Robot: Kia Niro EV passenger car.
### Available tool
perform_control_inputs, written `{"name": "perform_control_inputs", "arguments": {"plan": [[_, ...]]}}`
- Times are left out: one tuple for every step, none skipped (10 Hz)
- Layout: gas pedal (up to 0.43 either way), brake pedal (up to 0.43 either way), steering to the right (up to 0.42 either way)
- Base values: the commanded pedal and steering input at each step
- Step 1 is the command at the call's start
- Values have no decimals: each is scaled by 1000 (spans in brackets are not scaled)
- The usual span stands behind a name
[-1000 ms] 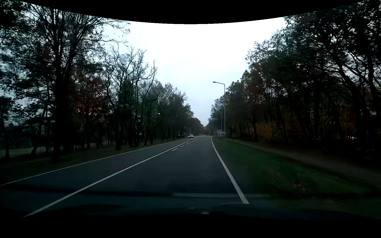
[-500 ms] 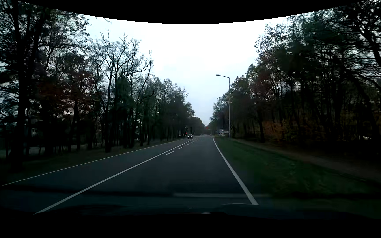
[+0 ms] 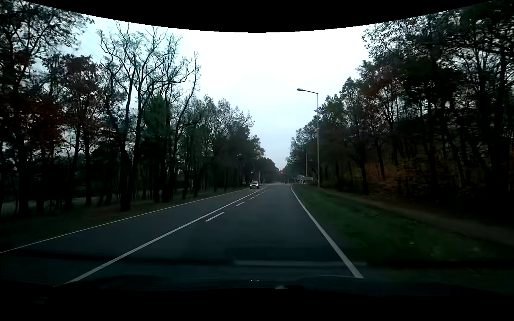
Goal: Follow the waypoints while adhering to traffic rules and regulations
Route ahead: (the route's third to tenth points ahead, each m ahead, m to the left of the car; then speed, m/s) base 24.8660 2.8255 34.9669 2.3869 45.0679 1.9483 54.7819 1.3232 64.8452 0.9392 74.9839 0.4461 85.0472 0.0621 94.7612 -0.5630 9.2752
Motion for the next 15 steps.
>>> {"name": "perform_control_inputs", "arguments": {"plan": [[311,0,-1],[311,0,1],[311,0,3],[311,0,4],[311,0,5],[311,0,6],[299,0,8],[299,0,10],[287,0,13],[287,0,14],[260,0,15],[248,0,14],[248,0,15],[248,0,14],[248,0,14]]}}
